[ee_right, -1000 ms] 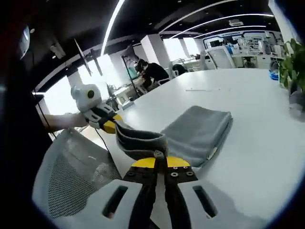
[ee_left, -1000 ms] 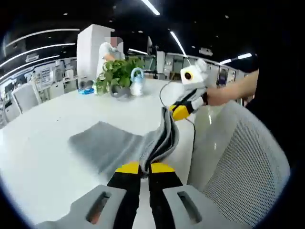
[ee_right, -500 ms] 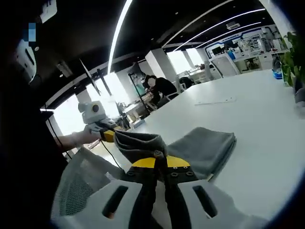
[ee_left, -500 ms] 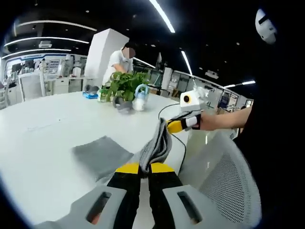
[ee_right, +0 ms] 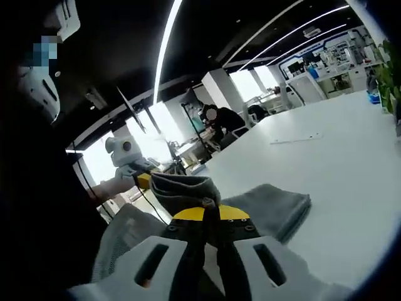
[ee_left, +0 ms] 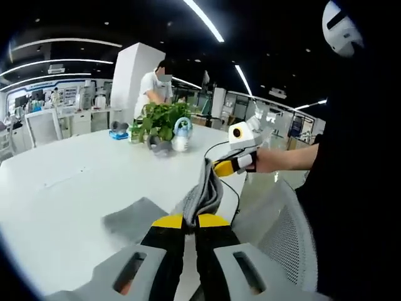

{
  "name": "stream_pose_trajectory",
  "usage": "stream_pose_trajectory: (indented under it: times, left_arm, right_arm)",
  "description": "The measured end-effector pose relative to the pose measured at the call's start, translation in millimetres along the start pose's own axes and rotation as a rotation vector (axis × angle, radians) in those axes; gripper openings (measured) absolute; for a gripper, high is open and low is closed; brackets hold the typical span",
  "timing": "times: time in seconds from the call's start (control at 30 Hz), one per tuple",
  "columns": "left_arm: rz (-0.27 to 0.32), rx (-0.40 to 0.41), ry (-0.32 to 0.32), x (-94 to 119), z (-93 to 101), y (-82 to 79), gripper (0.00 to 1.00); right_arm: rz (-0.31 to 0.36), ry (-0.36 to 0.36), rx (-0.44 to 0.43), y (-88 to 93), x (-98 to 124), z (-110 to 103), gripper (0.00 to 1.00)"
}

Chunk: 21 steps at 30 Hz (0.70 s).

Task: Fold the towel on the table until its edges align and the towel forms a compact rectangular stack.

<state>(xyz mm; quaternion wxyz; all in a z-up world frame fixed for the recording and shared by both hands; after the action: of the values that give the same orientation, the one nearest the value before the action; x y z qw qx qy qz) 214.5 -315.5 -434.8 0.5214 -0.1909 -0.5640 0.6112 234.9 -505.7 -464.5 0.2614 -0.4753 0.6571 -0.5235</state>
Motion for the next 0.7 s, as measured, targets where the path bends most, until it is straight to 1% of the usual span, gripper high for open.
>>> stream_pose_trajectory:
  times: [0.17,0.3,0.43,0.6,0.7]
  left_arm:
    - [-0.003,0.004,0.006,1.3,4.0,-1.1,0.05]
    - [0.013,0.017,0.018,4.1,7.0,-4.5,0.05]
    - [0.014,0.014,0.030,8.0,10.6,-8.8,0.05]
    - [0.018,0.006,0.048,13.4,16.2,-13.8,0.05]
    - [0.016,-0.002,0.036,11.4,13.0,-9.8,0.05]
  right_arm:
    - [-0.004,-0.014,0.006,-3.6,2.9,-3.7,0.01]
    - [0.007,-0.035,0.001,-8.9,5.6,-7.6,0.01]
    - [0.009,-0.045,0.003,-12.0,6.6,-10.5,0.01]
    - [0.046,-0.059,-0.012,-17.5,9.0,-13.7,0.01]
    - [0.044,-0.059,-0.015,-14.2,7.7,-13.2,0.01]
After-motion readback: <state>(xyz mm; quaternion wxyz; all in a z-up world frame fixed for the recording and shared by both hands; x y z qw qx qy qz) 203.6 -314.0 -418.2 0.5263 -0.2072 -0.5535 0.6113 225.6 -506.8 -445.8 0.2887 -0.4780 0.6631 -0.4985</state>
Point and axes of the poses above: the point that each gripper's makers call its tool centre point, and the gripper's own axes: x roughly backward along the fingers, z roughly to its right, y roughly out of its underside, the point moved 4 cm from there along x, roughly backward along the fingers, and after that the axes turned 9 degrees about x, right-handed, at the moved point
